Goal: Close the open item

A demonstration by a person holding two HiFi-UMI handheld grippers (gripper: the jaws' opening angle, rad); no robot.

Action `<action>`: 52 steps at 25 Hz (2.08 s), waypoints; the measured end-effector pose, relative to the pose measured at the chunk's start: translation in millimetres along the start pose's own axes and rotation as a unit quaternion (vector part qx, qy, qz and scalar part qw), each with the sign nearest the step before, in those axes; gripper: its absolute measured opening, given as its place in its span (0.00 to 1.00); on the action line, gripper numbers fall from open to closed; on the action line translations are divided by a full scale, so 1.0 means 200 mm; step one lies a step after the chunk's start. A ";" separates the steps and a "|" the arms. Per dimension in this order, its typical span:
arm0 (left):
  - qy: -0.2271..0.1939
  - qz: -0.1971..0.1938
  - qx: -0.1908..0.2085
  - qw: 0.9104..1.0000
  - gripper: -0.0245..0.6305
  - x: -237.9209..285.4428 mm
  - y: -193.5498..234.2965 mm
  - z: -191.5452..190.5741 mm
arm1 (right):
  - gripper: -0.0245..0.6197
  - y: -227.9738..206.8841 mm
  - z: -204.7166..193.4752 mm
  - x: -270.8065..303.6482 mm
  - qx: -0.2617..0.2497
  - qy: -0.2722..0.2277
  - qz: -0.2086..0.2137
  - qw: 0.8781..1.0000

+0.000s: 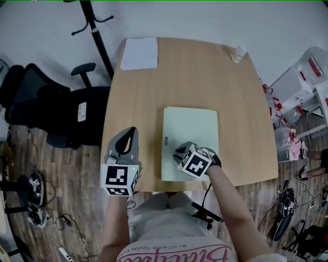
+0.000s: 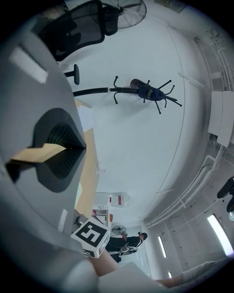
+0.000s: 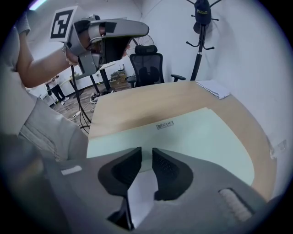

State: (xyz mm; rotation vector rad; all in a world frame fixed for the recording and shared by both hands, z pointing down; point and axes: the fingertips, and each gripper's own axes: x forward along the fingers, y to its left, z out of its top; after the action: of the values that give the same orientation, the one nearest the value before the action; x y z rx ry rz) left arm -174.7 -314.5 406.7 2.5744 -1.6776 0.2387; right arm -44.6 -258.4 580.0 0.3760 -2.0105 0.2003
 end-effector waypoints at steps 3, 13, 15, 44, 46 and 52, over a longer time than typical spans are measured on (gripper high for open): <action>-0.002 0.004 0.006 1.000 0.06 0.00 -0.02 0.03 | 0.15 0.00 0.01 -0.01 0.002 -0.012 0.000 1.000; -0.012 0.026 0.020 0.999 0.06 -0.01 -0.09 0.13 | 0.15 -0.02 0.04 -0.09 0.026 -0.049 0.013 0.998; -0.016 0.033 0.019 0.999 0.06 -0.02 -0.09 0.15 | 0.14 -0.03 0.06 -0.12 0.020 -0.058 0.008 0.998; -0.109 0.016 0.068 0.992 0.06 0.01 -0.23 0.52 | 0.04 -0.36 0.36 -1.07 0.076 -0.327 -0.254 0.907; -0.114 0.015 0.069 0.991 0.06 0.01 -0.23 0.54 | 0.04 -0.38 0.37 -1.15 0.075 -0.345 -0.275 0.894; -0.136 0.007 0.079 0.988 0.06 0.04 -0.26 0.63 | 0.04 -0.45 0.35 -1.40 0.070 -0.398 -0.336 0.851</action>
State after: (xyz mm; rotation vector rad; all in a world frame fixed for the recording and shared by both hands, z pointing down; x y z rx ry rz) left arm -112.3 -317.3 285.2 2.8213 -1.8309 0.0210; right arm 43.8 -314.6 297.1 1.4117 -2.5070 -0.3087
